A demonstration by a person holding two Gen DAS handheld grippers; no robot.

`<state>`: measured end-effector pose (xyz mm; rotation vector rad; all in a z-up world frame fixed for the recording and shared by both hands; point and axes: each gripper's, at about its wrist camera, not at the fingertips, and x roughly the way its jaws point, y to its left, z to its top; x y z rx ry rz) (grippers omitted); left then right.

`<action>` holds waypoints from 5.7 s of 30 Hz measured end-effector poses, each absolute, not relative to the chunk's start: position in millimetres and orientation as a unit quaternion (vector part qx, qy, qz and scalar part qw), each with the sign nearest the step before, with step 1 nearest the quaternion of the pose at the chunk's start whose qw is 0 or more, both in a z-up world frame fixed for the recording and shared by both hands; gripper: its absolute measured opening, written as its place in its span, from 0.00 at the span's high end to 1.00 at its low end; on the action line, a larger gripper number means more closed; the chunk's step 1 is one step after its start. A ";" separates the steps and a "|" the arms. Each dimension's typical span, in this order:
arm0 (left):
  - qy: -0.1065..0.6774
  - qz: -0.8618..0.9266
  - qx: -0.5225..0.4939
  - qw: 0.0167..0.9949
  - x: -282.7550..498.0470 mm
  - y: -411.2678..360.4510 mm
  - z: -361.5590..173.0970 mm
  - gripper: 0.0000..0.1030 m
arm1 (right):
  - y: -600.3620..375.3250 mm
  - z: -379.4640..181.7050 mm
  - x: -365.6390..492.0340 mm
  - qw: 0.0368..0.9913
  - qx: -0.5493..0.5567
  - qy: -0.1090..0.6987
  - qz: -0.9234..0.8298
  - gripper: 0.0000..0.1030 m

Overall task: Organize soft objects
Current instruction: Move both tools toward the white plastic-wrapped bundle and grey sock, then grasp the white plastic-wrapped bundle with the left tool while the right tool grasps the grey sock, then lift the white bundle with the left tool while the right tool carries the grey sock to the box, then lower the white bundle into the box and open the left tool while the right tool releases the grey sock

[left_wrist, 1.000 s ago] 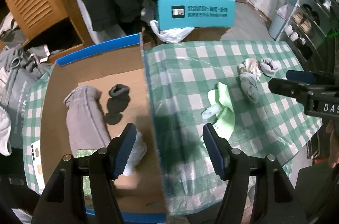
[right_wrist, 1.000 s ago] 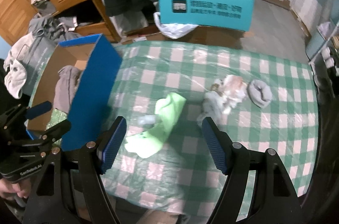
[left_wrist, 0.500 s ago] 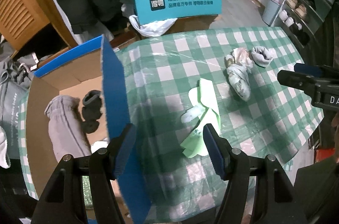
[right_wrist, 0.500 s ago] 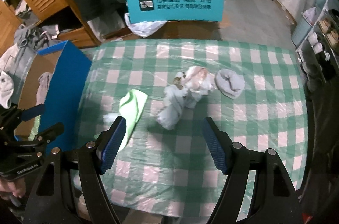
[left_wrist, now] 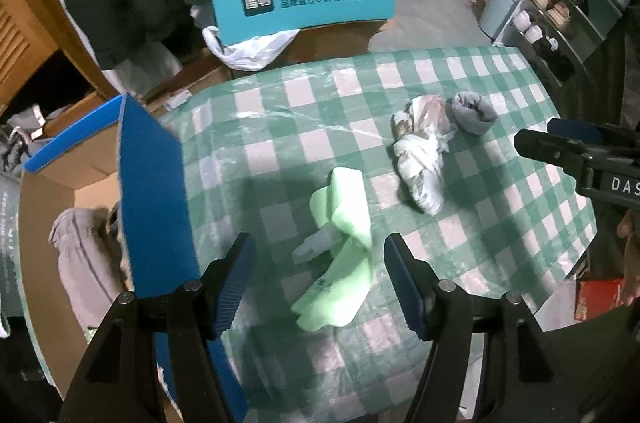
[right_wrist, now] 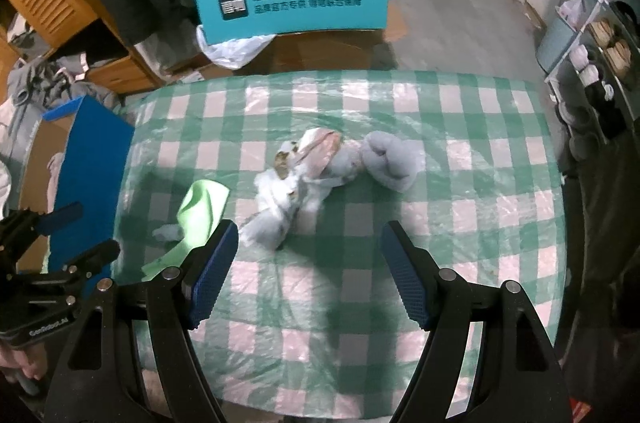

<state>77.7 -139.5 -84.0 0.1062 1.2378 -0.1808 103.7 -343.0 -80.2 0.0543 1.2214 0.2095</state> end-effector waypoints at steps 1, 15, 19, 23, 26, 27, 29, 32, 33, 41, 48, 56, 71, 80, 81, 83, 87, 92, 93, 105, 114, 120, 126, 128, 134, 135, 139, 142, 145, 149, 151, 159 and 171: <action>0.581 -0.086 0.050 0.808 81.0 -141.1 -84.7 0.31 | -345.4 -80.4 107.4 0.813 0.025 0.574 0.096 0.28; 0.613 -0.107 0.033 0.782 146.4 -176.3 -107.1 0.29 | -379.6 -106.5 166.6 0.786 0.020 0.614 0.061 0.28; 0.620 -0.115 0.043 0.775 162.1 -189.3 -119.4 0.27 | -386.3 -122.8 181.8 0.776 0.028 0.627 0.059 0.28; 0.631 -0.124 0.047 0.764 174.1 -197.4 -134.8 0.27 | -391.0 -140.3 194.3 0.769 0.034 0.636 0.059 0.28; 0.638 -0.129 0.041 0.758 181.6 -200.0 -144.6 0.27 | -390.9 -150.8 200.3 0.764 0.046 0.640 0.067 0.28; 0.640 -0.129 0.039 0.756 183.7 -200.8 -148.0 0.27 | -390.5 -155.6 202.1 0.762 0.048 0.643 0.067 0.28; 0.643 -0.130 0.033 0.754 187.0 -200.8 -152.9 0.27 | -388.7 -161.9 204.7 0.758 0.046 0.647 0.068 0.28; 0.649 -0.131 0.025 0.749 191.4 -202.3 -159.7 0.27 | -386.7 -172.3 206.7 0.754 0.037 0.652 0.066 0.28; 0.650 -0.132 0.024 0.748 192.4 -203.8 -161.3 0.27 | -386.7 -175.0 207.2 0.754 0.035 0.653 0.066 0.28; 0.655 -0.150 0.041 0.739 195.9 -218.9 -169.7 0.27 | -381.8 -187.9 209.8 0.748 0.016 0.660 0.065 0.28; 0.661 -0.161 0.037 0.732 194.7 -235.4 -176.3 0.26 | -386.7 -195.9 205.3 0.737 0.025 0.672 0.068 0.60; 0.668 -0.173 0.073 0.721 188.5 -257.8 -192.4 0.24 | -401.5 -188.2 198.1 0.748 0.039 0.660 0.057 0.71; 0.649 -0.175 0.076 0.736 182.6 -257.8 -194.5 0.56 | -407.1 -174.3 176.4 0.757 0.053 0.649 0.052 0.71; 0.622 -0.170 0.099 0.758 163.7 -256.3 -164.7 0.57 | -404.2 -153.3 163.6 0.770 0.046 0.634 0.053 0.71; 0.619 -0.170 0.102 0.760 161.3 -255.9 -161.3 0.57 | -402.9 -149.2 161.6 0.773 0.043 0.631 0.055 0.71; 0.614 -0.169 0.103 0.764 156.8 -250.8 -153.0 0.57 | -400.6 -143.7 158.5 0.775 0.041 0.628 0.057 0.71; 0.607 -0.165 0.104 0.770 149.7 -245.5 -139.8 0.57 | -395.0 -128.9 152.3 0.782 0.032 0.619 0.064 0.71; 0.590 -0.158 0.116 0.783 137.4 -244.2 -114.7 0.57 | -387.6 -110.2 145.3 0.792 0.025 0.606 0.075 0.71; 0.587 -0.157 0.115 0.786 134.9 -242.9 -108.3 0.57 | -386.5 -106.6 143.8 0.793 0.024 0.604 0.076 0.71; 0.547 -0.146 0.116 0.816 101.1 -225.5 -55.2 0.57 | -357.6 -59.8 123.0 0.815 0.015 0.568 0.113 0.71; 0.535 -0.126 0.112 0.828 75.9 -189.6 -37.9 0.57 | -317.9 -34.6 109.8 0.823 -0.006 0.547 0.153 0.71; 0.528 -0.109 0.102 0.836 65.2 -161.6 -25.7 0.57 | -288.2 -16.6 97.1 0.827 -0.022 0.530 0.185 0.71; 0.520 -0.104 0.089 0.843 54.7 -138.5 -14.2 0.57 | -262.0 0.6 86.3 0.831 -0.037 0.513 0.210 0.71; 0.517 -0.102 0.085 0.846 50.9 -131.0 -10.7 0.57 | -254.4 5.1 83.1 0.832 -0.040 0.509 0.217 0.71; 0.511 -0.089 0.073 0.852 42.6 -102.7 -4.2 0.57 | -236.1 12.2 77.1 0.832 -0.045 0.503 0.232 0.71; 0.510 -0.087 0.071 0.853 41.7 -98.1 -3.7 0.57 | -233.3 12.5 77.0 0.831 -0.047 0.502 0.233 0.71; 0.506 -0.075 0.072 0.856 36.9 -82.3 -2.5 0.57 | -218.6 13.9 75.0 0.828 -0.055 0.503 0.243 0.71; 0.507 -0.072 0.065 0.857 35.0 -70.0 -2.7 0.57 | -206.4 16.3 73.8 0.826 -0.059 0.501 0.251 0.71; 0.507 -0.064 0.056 0.858 32.9 -55.1 -3.7 0.57 | -193.3 17.6 73.6 0.824 -0.060 0.499 0.261 0.71; 0.507 -0.051 0.049 0.859 29.1 -36.2 -5.1 0.57 | -171.7 15.4 74.2 0.818 -0.066 0.501 0.275 0.71; 0.507 -0.044 0.045 0.860 27.2 -27.2 -6.2 0.57 | -159.9 13.7 74.1 0.814 -0.071 0.502 0.282 0.71; 0.510 -0.026 0.031 0.859 23.5 3.9 -11.4 0.57 | -113.7 10.1 73.1 0.801 -0.087 0.504 0.312 0.71; 0.519 -0.001 0.013 0.854 19.9 49.7 -24.7 0.57 | -64.1 6.2 76.1 0.784 -0.092 0.513 0.338 0.71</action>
